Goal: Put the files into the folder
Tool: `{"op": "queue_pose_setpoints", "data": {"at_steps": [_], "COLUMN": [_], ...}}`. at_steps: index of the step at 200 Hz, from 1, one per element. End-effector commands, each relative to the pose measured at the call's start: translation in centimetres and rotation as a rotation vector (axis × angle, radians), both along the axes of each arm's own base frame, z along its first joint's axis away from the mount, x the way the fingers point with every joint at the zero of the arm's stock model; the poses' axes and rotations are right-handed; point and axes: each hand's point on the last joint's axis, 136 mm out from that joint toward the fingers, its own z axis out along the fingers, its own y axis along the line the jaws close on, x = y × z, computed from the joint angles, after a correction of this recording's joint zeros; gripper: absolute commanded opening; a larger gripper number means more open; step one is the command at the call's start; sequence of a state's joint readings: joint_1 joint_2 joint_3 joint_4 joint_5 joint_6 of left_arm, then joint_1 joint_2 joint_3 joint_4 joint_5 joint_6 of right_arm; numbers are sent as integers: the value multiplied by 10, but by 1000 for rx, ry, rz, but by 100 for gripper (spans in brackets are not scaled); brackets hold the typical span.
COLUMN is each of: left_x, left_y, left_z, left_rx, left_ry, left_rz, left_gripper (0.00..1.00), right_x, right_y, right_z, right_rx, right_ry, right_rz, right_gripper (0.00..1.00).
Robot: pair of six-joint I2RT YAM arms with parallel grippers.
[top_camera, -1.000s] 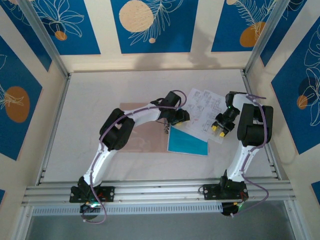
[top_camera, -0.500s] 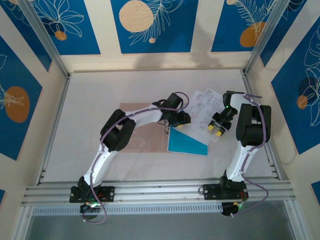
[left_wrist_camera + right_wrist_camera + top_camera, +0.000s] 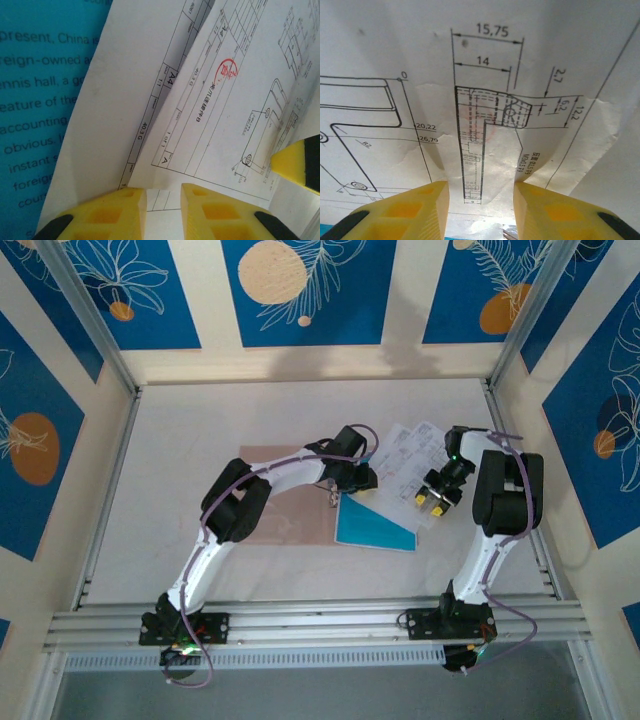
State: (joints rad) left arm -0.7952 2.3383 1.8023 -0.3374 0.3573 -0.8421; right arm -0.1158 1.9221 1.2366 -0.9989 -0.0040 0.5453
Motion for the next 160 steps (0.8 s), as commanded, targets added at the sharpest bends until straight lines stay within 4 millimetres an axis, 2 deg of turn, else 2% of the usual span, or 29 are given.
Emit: {"op": "queue_pose_setpoints", "data": {"at_steps": [1,57,74,87,104,126,160], "left_x": [3,3,5,6,7,9,16], "left_y": [-10,-13,-12,-11,-9,-2,17], "left_z": [16,22,25,30,36,45,65], "left_rx": [-17,-41,-44,-43,-43,-45,-94], "left_ry": [-49,-64,-75,-86,-97,-109,-105], "left_rz": [-24,-30,-27,-22,-13,19,115], "left_gripper": [20,0,0,0,0,0,0], "right_x": [-4,2,6,11,20,35,51], "right_y": [0,-1,1,2,4,5,8], "right_z": [2,4,7,13,26,54,91], "right_rx": [15,24,32,39,40,30,24], "right_ry": [-2,-17,-37,-72,-135,-252,-368], "right_rz": [9,2,5,6,2,-16,-42], "right_gripper": [40,41,43,50,57,62,63]}}
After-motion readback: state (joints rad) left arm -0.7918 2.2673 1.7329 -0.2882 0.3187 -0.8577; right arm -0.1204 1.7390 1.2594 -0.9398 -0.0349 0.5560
